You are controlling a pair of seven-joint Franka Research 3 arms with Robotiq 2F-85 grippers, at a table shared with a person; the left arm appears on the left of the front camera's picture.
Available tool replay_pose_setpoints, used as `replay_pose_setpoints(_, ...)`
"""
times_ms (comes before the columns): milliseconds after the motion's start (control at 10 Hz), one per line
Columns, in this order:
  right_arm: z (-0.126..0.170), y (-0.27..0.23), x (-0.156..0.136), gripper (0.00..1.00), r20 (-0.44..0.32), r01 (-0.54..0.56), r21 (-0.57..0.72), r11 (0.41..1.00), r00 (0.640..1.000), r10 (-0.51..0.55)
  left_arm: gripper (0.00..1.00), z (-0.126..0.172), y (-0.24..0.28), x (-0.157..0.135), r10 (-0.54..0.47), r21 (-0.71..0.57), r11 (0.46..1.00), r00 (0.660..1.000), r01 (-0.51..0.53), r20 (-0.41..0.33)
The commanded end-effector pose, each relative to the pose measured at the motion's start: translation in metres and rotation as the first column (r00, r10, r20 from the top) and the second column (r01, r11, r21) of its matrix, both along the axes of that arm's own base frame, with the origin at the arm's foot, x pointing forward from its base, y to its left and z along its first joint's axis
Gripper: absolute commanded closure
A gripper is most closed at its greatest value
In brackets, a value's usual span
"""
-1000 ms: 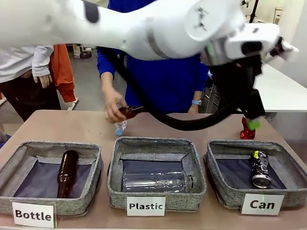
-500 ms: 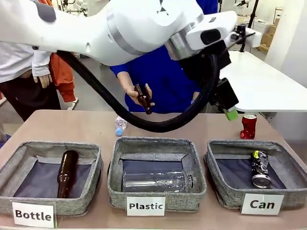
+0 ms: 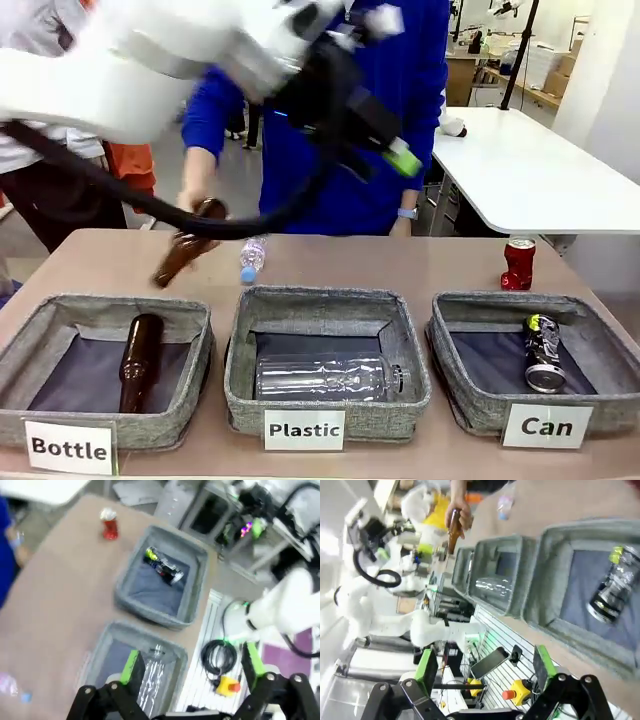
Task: Sort the can waste into the basket.
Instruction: Pick up the can waste from the table and place it in the right Fabric basket.
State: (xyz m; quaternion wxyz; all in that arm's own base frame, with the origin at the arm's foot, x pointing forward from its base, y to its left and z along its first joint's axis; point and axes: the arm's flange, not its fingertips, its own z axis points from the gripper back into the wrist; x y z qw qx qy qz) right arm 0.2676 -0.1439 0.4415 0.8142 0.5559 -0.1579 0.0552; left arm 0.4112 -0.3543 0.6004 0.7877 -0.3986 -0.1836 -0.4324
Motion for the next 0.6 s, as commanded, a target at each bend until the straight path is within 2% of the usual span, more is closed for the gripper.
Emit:
replay_pose_setpoints(0,-0.012,0.053,0.011,0.00,0.026,-0.058,-0.031,0.998,0.998,0.059,0.00,-0.029,0.046,-0.036,0.058,-0.045,0.997,0.998,-0.057,0.010)
replay_pose_setpoints(100,-0.007,0.038,0.012,0.00,0.004,-0.067,0.026,0.997,0.998,0.067,0.00,-0.043,0.015,-0.043,-0.021,-0.049,0.999,0.999,0.023,0.032)
replay_pose_setpoints(200,-0.005,0.022,0.010,0.00,0.023,-0.030,0.046,0.998,0.999,0.029,0.00,-0.053,-0.021,-0.045,-0.090,-0.019,0.996,0.995,0.091,0.054)
replay_pose_setpoints(500,-0.014,-0.017,-0.004,0.00,0.021,0.013,0.121,0.993,1.000,-0.015,0.00,-0.062,-0.105,-0.064,-0.184,0.098,0.980,0.975,0.173,0.124)
